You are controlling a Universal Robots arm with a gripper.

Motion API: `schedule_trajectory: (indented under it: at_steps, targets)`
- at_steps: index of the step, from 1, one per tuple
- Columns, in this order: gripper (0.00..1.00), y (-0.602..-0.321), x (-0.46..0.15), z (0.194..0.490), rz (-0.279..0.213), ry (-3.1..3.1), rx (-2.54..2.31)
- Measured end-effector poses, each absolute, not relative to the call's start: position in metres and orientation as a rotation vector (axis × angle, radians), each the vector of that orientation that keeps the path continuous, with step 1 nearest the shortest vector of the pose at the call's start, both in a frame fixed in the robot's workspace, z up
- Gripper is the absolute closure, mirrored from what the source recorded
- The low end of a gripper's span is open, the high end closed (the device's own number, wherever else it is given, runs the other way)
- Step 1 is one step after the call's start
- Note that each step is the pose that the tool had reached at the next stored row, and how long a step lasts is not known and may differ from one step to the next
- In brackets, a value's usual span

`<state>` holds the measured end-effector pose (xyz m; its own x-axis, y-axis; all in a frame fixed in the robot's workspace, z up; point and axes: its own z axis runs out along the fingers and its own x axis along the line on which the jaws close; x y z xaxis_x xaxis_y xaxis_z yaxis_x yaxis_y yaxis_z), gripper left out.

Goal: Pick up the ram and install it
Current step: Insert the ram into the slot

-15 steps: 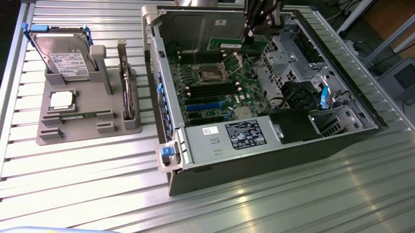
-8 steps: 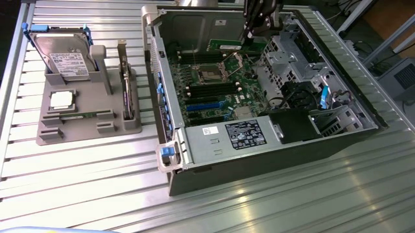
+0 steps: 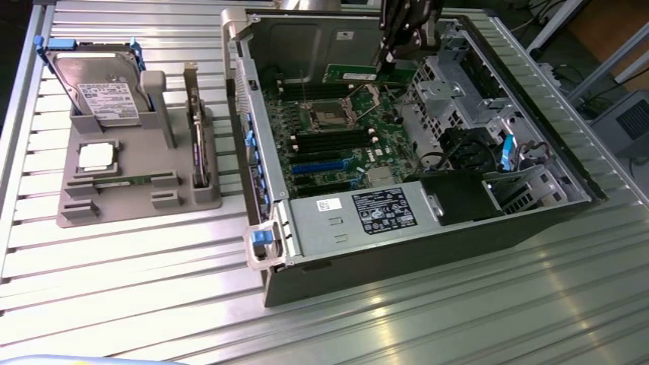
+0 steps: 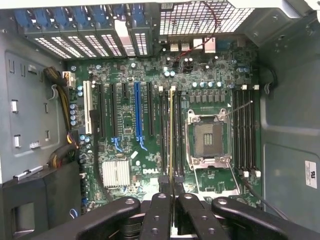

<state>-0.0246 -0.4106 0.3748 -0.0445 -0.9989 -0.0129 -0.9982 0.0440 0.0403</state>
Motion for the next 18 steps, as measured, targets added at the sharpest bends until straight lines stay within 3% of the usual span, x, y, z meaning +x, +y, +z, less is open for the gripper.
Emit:
schedule_trajectory:
  at_steps: [18]
  targets:
    - [0.88, -0.4106, -0.0246, 0.365, -0.059, -2.256, 2.159]
